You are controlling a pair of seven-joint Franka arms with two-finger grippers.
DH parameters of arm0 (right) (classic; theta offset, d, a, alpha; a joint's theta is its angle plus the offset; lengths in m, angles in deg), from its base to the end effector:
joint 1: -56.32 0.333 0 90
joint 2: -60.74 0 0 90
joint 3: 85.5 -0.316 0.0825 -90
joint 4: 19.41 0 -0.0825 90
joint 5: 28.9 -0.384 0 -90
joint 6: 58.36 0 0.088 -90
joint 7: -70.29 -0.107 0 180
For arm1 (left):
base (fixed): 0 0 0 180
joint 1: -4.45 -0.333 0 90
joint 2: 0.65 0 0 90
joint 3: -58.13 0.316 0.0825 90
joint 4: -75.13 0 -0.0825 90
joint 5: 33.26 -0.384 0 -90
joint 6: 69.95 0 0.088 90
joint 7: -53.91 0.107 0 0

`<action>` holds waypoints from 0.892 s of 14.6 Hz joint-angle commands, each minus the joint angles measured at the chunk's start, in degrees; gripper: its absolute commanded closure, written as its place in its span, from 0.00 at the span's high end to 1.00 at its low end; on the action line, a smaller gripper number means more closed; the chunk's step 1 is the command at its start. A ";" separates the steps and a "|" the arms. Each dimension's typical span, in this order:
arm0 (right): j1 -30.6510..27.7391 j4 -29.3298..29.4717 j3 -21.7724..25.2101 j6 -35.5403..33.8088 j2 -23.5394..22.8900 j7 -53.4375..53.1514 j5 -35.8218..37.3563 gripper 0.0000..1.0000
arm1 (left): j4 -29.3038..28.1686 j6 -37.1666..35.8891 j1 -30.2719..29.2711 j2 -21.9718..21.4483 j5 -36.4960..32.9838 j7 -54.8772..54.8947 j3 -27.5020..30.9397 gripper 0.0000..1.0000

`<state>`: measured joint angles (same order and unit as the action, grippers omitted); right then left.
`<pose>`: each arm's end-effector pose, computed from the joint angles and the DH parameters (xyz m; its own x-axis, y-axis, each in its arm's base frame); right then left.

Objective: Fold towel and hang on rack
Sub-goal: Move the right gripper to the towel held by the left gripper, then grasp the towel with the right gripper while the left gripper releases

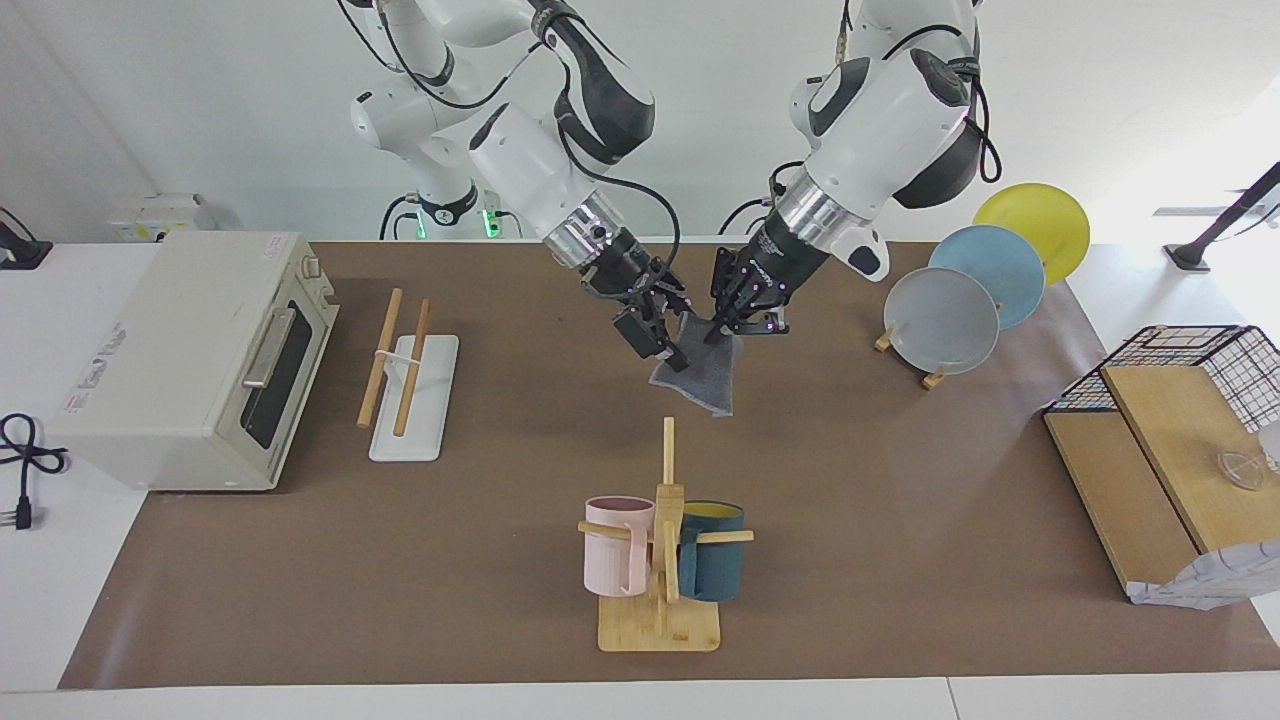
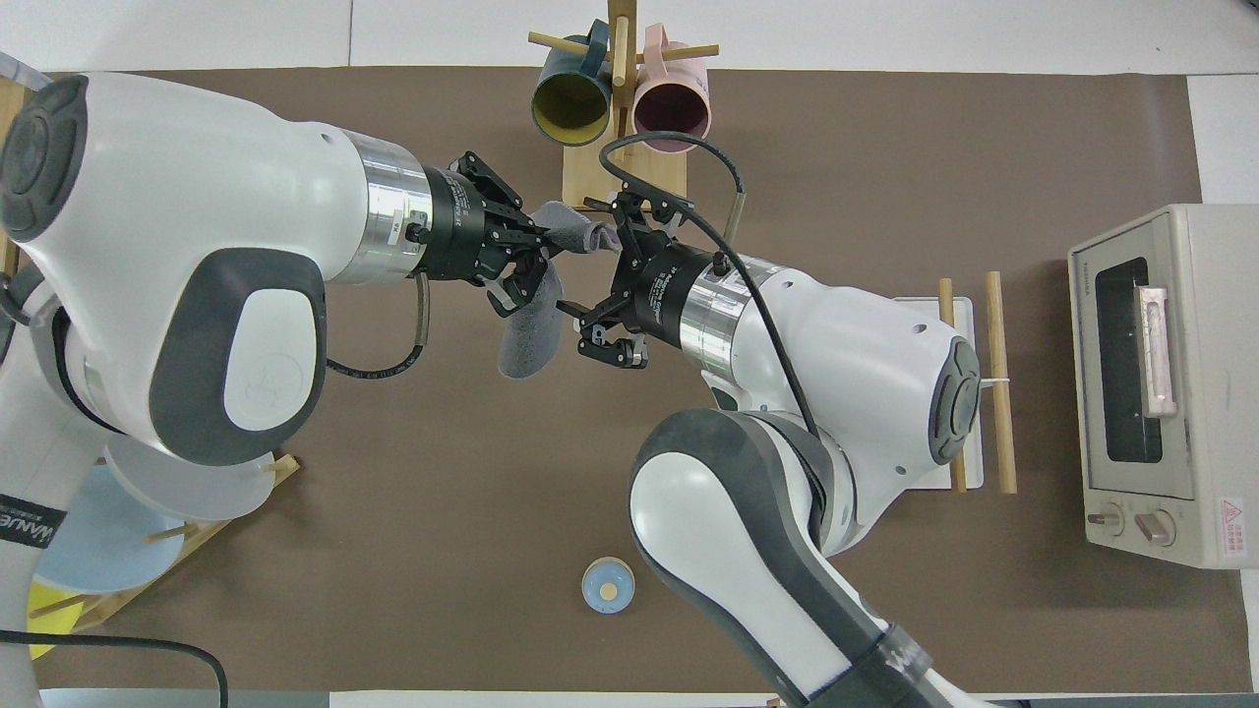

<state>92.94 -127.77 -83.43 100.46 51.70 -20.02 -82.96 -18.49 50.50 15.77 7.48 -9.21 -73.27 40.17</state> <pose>0.5452 0.3342 0.4910 0.0238 -0.6964 -0.7172 -0.8990 0.2989 -0.3201 0.5513 -0.3173 0.5726 -0.2677 0.8139 -0.5157 0.9573 0.2854 -0.0465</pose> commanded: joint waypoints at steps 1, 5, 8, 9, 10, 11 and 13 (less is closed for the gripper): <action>0.81 0.08 0.04 0.62 -0.28 2.24 -1.48 0.90 | -2.61 1.46 0.46 -2.15 1.00 -0.78 0.38 0.00; 0.55 0.26 0.04 0.27 -0.37 6.27 -1.48 0.08 | -2.97 1.73 0.72 -2.24 1.00 -0.79 0.38 0.00; 0.47 0.17 0.04 -0.43 -0.19 9.88 -1.48 0.00 | -3.05 1.73 0.72 -2.32 1.00 -0.87 0.38 0.00; 0.20 0.17 0.04 -1.74 -0.10 10.15 -1.48 0.00 | -3.05 1.73 0.73 -2.32 1.00 -0.87 0.38 0.00; -0.41 0.69 0.13 -3.24 -0.10 10.33 -1.39 0.00 | -3.14 1.73 0.73 -2.32 1.00 -0.87 0.38 0.00; -0.67 0.61 0.13 -3.95 -0.02 10.33 -1.39 0.00 | -3.49 1.73 0.73 -2.41 1.00 -0.79 0.38 0.00; -1.90 0.60 0.13 -6.14 0.25 11.11 -1.31 0.00 | -3.76 1.81 0.73 -2.76 1.00 -0.35 0.38 0.00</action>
<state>92.61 -127.56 -83.13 97.29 51.62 -11.72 -82.96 -19.79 50.87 16.16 6.97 -9.21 -73.38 40.17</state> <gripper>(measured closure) 0.978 0.969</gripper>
